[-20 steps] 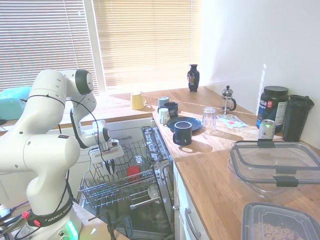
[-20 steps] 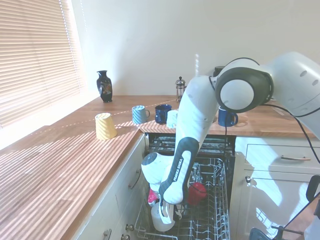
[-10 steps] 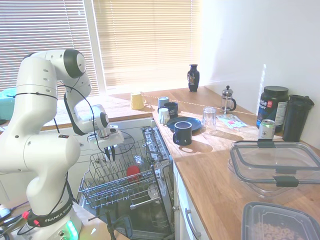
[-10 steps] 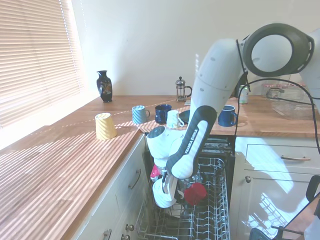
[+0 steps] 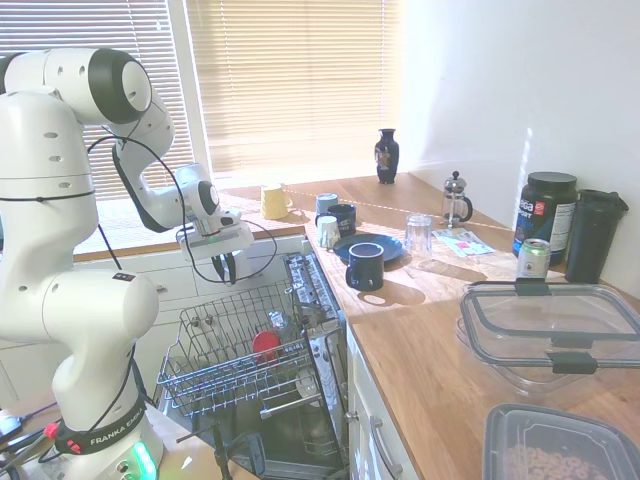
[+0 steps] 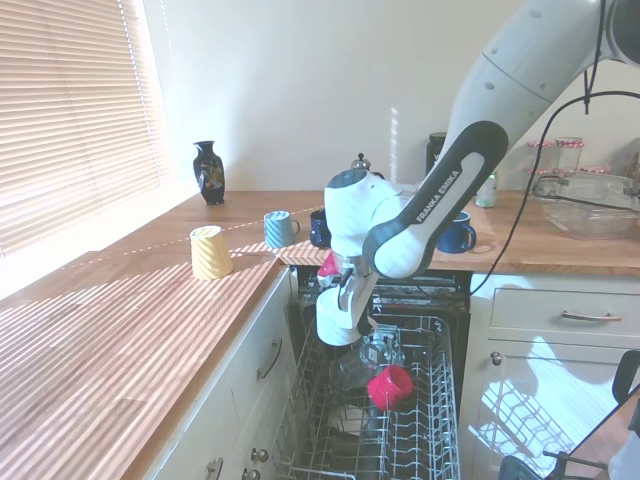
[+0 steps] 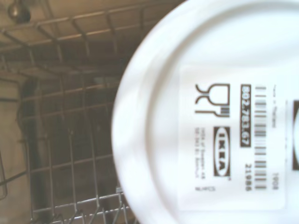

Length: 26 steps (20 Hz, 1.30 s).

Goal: Unload the white mug from the dishwasher

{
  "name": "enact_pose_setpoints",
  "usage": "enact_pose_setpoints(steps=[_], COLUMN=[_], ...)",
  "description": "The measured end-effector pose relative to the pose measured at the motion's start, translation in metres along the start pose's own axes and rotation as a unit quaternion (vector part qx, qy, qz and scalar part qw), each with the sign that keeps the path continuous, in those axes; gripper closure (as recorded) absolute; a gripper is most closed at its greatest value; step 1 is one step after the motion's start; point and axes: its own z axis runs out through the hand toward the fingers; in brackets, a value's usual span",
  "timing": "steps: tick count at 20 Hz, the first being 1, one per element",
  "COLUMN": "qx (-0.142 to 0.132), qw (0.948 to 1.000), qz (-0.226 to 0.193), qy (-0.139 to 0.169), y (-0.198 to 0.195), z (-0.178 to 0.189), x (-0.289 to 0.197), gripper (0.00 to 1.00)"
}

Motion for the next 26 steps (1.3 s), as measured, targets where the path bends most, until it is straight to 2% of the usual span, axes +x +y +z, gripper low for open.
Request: enact_pose_setpoints(steps=[4, 9, 16, 22, 26], qx=[0.021, 0.054, 0.092, 0.097, 0.104], qw=[0.9988, 0.9932, 0.9829, 0.9741, 0.9646], qz=[0.045, 0.103, 0.159, 0.204, 0.242], qy=[0.004, 0.003, 0.003, -0.013, -0.005], y=[0.031, 0.09, 0.165, 0.218, 0.251], z=[-0.023, -0.046, -0.064, -0.048, -0.061], x=[0.011, 0.019, 0.025, -0.012, -0.004], gripper=[1.0, 1.0, 1.0, 1.0, 1.0])
